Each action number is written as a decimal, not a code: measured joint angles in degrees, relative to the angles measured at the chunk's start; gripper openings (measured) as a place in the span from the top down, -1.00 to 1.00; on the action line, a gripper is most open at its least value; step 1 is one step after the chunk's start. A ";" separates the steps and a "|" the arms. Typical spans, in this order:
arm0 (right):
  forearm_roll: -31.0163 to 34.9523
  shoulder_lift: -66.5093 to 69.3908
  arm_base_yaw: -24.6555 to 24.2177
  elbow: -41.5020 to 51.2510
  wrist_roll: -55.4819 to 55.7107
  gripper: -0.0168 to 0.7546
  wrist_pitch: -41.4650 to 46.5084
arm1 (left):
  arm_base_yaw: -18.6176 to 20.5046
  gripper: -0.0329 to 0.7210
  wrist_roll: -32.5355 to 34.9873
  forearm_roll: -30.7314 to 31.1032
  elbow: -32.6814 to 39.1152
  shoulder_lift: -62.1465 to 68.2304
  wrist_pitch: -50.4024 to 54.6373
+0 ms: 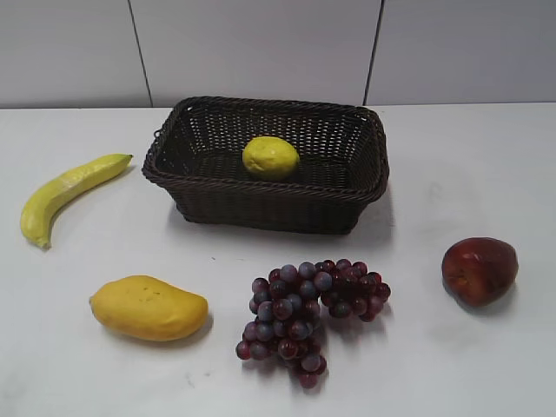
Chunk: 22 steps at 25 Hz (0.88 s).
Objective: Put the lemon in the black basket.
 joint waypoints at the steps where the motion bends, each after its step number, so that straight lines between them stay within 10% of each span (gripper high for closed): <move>1: 0.47 -1.80 0.00 0.66 0.00 -0.58 0.00 | 0.00 0.28 0.00 0.00 0.00 0.00 0.00; 22: 2.21 -21.60 0.00 6.89 0.00 -0.58 -2.43 | 0.00 0.28 0.00 0.00 0.00 0.00 0.00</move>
